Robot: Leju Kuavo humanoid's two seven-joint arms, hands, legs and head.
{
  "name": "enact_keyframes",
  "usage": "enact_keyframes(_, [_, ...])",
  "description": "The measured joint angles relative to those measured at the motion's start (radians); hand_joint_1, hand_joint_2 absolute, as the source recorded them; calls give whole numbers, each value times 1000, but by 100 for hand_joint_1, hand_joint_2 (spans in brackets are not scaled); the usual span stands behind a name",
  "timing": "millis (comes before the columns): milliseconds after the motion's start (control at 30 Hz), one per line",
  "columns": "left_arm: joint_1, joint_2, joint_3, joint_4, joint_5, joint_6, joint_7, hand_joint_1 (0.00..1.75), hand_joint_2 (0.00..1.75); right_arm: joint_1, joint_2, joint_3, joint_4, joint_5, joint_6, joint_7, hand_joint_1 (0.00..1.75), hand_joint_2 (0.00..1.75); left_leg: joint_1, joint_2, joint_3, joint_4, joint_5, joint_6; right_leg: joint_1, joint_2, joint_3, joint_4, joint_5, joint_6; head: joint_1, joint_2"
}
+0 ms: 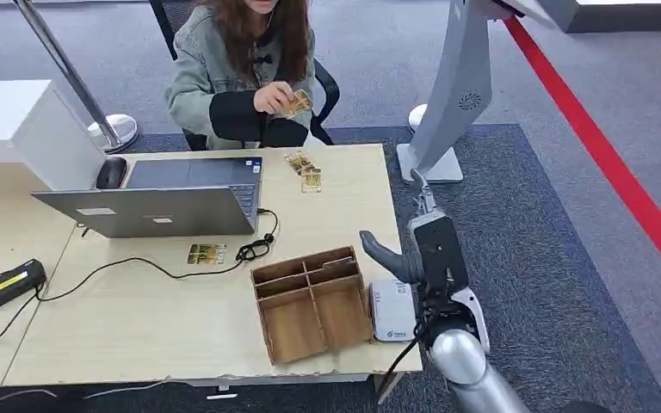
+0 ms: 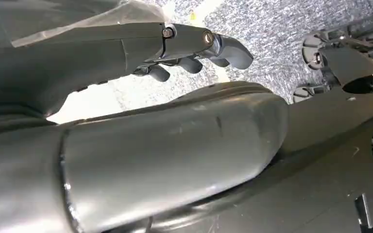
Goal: Pass the card to the sensor for recognition and then transmit it.
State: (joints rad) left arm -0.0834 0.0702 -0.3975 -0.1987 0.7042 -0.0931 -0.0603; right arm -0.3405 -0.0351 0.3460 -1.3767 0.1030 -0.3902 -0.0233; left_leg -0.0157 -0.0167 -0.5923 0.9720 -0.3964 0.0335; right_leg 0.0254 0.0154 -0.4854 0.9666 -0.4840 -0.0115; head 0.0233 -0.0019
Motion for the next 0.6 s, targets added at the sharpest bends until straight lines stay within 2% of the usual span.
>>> enact_keyframes(267, [0,0,0,0,2,1,0,0,0,-7,-1,2,0,4,5,-4,0,175,0,0,0,0,0,0,0,0,0,0,0,0,0,0])
enact_keyframes(600, [-3,5,-24,0,8,-12,0,0,0,-170,37,67,82,101,67,21,0,175,0,0,0,0,0,0,0,0,0,0,0,0,0,0])
